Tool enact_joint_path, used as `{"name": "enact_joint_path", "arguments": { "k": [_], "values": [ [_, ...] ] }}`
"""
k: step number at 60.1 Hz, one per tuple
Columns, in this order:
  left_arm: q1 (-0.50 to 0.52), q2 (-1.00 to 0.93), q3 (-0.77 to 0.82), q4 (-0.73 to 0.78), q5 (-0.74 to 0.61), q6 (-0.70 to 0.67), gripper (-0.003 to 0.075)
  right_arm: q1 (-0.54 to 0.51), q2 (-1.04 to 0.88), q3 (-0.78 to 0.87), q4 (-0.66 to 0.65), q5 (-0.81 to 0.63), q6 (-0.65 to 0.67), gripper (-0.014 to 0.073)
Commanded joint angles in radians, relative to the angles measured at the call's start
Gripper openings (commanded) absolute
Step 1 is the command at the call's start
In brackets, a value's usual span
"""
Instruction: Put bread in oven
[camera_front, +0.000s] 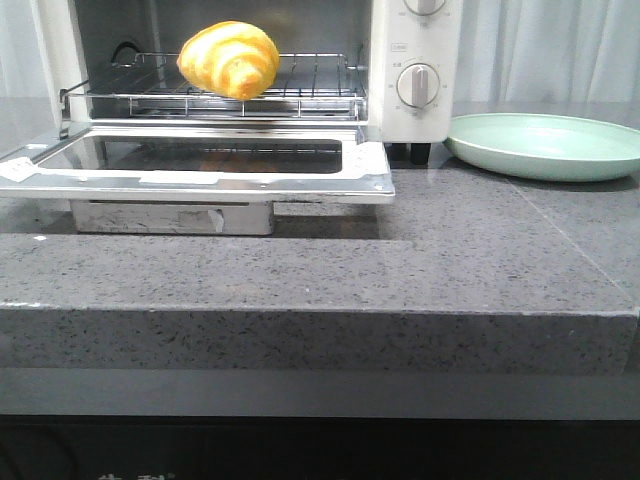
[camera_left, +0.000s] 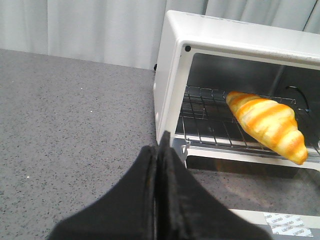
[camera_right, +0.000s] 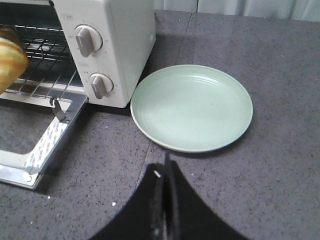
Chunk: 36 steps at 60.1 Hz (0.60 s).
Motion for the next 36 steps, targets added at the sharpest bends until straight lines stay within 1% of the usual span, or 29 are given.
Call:
{"name": "enact_joint_path", "arguments": {
  "k": [1,8,17,36],
  "values": [
    [0.001,0.002,-0.026,-0.007,-0.083,-0.008,-0.002,-0.004,-0.101,0.046,0.003,-0.102,-0.007,-0.006],
    [0.001,0.002,-0.026,-0.007,-0.083,-0.008,-0.002,-0.004,-0.216,0.125,0.003,-0.101,-0.007,-0.006],
    [0.001,0.002,-0.026,-0.007,-0.083,-0.008,-0.002,-0.004,-0.3,0.172,0.003,-0.103,-0.007,-0.006],
    [0.001,0.002,-0.026,-0.007,-0.083,-0.008,-0.002,-0.004,-0.309,0.175,0.003,-0.109,-0.007,-0.006]
  ]
}}
